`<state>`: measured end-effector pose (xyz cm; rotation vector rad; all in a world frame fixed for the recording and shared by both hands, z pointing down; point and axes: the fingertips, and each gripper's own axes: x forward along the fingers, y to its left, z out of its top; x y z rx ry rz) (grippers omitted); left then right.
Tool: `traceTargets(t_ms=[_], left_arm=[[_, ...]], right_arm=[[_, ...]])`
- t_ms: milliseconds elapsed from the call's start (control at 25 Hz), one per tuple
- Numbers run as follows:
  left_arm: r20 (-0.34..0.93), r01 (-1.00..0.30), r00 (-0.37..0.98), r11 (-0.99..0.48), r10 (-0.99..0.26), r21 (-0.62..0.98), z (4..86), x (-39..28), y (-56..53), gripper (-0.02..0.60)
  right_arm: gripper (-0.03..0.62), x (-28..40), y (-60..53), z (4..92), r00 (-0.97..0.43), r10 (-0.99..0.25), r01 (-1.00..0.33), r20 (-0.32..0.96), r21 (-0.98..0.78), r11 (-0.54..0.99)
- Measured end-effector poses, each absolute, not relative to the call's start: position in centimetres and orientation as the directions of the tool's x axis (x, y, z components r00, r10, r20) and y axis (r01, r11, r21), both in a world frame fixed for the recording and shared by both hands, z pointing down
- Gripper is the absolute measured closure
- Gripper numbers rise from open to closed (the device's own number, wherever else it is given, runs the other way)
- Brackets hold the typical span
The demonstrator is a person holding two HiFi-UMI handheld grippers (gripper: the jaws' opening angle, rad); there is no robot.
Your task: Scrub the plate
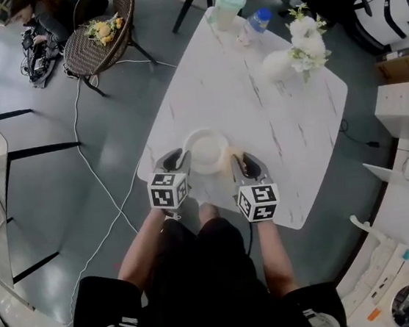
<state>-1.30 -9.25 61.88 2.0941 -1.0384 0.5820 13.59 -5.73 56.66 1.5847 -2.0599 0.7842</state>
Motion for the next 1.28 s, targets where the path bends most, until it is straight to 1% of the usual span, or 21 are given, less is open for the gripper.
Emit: traceTargets(t_ms=[80,320,640,1120,1280], left_arm=[[0.642,-0.802,0.590,-0.445,-0.490,0.398,60.8,-1.0,-8.8,0.472],[0.591,-0.760,0.635,-0.541,-0.497,0.361,57.2,-0.4,-8.3,0.472],[0.504,-0.716,0.679,-0.632,-0.534,0.295,50.9,-1.0,-6.9,0.471],[0.397,-0.663,0.732,-0.711,-0.553,0.232,42.3,-2.7,-2.3,0.491],[0.352,-0.643,0.753,-0.733,-0.556,0.220,39.8,-3.1,-0.4,0.509]], right_arm=[[0.503,13.3,-5.3,55.7,-0.251,-0.743,-0.968,0.620,-0.165,0.189],[0.503,12.8,-4.7,51.8,-0.205,-0.812,-0.978,0.547,-0.075,0.196],[0.503,12.6,-2.1,46.7,-0.139,-0.880,-0.990,0.454,-0.036,0.137],[0.503,11.5,4.4,38.5,-0.033,-0.954,-0.999,0.297,0.006,0.036],[0.503,10.8,6.8,36.3,-0.007,-0.968,-1.000,0.250,0.021,0.013]])
